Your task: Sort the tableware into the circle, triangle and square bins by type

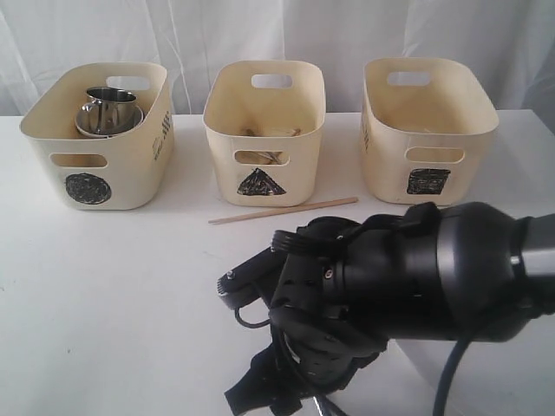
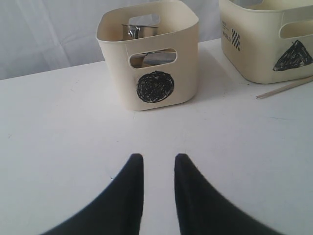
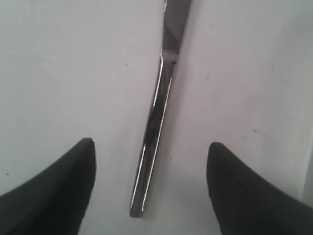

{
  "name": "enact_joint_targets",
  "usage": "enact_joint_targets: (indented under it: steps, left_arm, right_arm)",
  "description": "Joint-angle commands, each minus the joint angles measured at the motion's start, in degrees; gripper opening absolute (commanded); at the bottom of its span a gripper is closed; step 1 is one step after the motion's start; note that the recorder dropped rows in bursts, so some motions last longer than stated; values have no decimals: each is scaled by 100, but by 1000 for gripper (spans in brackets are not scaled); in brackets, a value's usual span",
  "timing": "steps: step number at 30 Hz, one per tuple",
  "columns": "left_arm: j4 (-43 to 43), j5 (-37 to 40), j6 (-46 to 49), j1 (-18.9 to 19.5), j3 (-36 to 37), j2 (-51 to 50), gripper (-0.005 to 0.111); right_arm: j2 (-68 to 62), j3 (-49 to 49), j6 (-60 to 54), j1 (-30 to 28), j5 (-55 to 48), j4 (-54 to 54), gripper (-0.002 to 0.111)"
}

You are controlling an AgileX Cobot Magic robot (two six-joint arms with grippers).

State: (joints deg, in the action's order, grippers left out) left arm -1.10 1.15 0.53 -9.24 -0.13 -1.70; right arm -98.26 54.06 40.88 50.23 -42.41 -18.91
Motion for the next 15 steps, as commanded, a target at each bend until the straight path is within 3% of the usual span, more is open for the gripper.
enact_joint_targets:
  steps: [1,15]
  left_arm:
    - [13,-1,-53,-2,13,40,29]
    - [13,-1,-53,-2,13,40,29]
  right_arm:
    - [-195,-49,166,5,4,7,61]
    - [-552,-49,442,5,192,7,54]
